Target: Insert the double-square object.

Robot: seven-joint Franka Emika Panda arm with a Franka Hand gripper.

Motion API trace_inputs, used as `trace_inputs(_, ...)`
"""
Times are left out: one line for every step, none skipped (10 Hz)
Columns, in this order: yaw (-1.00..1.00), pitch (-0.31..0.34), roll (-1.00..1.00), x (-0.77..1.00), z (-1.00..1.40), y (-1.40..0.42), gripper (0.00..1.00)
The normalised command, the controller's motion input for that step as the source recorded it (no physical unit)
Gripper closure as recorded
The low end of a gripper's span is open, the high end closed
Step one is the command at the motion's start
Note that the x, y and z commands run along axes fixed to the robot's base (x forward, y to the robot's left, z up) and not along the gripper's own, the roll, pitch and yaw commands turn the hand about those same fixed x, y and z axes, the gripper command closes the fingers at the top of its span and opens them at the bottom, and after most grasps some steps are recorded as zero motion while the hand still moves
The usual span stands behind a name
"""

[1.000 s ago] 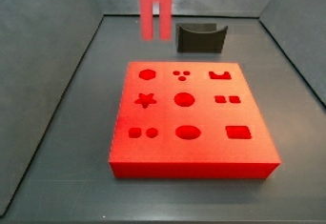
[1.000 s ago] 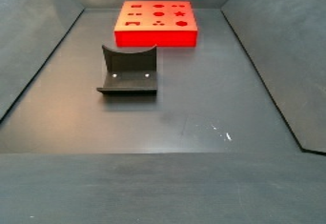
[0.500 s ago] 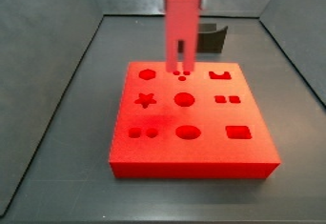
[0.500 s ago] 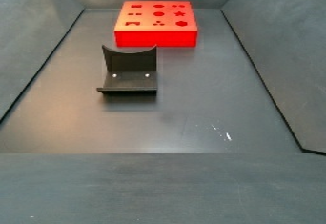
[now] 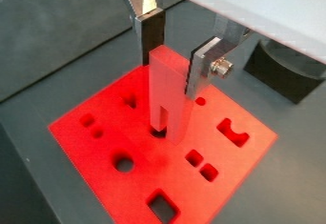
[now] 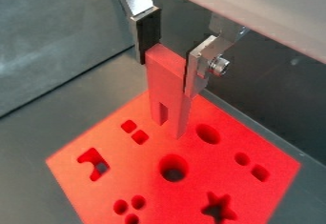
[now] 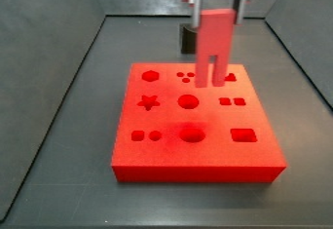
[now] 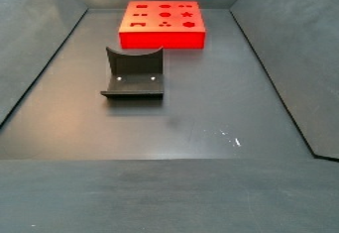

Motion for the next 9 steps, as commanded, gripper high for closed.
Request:
trace_inputs(0.00,0.187,0.36,0.99,-0.09,0.00,1.00)
trace_inputs(0.00,0.267,0.38,0.85,-0.09,0.00,1.00)
trace_inputs(0.00,0.284,0.38,0.83,-0.07,0.00,1.00)
trace_inputs(0.00,0.364,0.39,0.71,-0.07,0.00,1.00)
trace_inputs(0.00,0.334,0.34,0.75,0.00,-0.02,1.00)
trace_inputs(0.00,0.169,0.20,0.88,-0.05,-0.15,1.00)
trace_inputs(-0.02,0.081,0.13,0.96,-0.01,-0.17,1.00)
trace_inputs(-0.01,0.123,0.12,0.94,0.00,-0.15,1.00)
trace_inputs(-0.04,0.229,0.10,0.82,0.00,-0.07,1.00)
